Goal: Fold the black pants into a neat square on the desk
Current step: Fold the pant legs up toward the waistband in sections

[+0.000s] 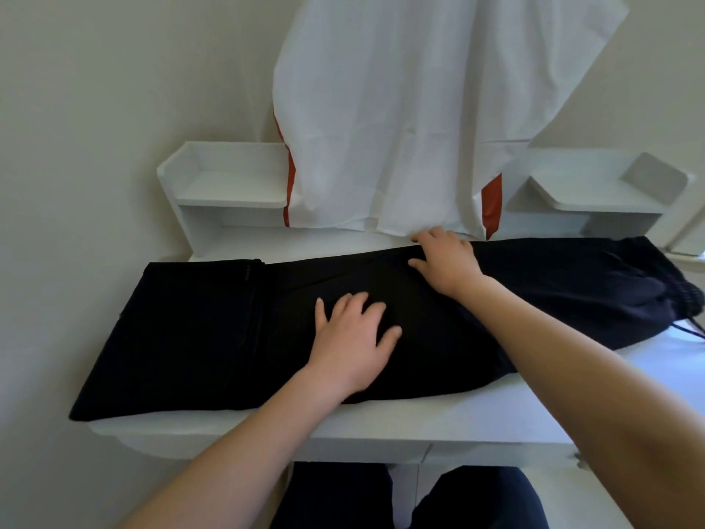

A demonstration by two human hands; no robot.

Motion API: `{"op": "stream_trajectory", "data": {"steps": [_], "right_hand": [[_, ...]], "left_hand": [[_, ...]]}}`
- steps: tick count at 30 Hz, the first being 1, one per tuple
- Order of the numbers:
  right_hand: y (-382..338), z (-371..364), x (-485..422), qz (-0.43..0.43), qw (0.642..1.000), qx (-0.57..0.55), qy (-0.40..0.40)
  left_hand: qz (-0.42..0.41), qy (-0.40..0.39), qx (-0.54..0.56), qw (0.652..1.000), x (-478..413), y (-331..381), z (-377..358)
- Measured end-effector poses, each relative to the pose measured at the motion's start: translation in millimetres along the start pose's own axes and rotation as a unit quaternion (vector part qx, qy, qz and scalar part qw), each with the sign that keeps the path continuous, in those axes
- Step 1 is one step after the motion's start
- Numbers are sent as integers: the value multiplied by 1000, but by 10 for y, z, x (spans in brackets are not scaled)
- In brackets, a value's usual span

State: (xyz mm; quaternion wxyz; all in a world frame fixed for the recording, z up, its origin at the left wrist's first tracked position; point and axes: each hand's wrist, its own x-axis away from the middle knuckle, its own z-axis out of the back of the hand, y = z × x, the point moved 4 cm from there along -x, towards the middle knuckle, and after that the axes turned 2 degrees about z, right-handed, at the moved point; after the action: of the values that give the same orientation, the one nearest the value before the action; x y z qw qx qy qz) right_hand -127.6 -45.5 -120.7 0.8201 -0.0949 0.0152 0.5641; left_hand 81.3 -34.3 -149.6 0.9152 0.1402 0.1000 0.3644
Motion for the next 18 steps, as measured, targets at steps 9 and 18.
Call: {"op": "stream_trajectory", "data": {"steps": [9,18], "right_hand": [[135,461,967,42,998,-50,14],[222,321,1657,131,988,-37,72]], "left_hand": [[-37,38,22,998,-849,333,131],[12,-30,-49,998,-1391,671,-80]]}}
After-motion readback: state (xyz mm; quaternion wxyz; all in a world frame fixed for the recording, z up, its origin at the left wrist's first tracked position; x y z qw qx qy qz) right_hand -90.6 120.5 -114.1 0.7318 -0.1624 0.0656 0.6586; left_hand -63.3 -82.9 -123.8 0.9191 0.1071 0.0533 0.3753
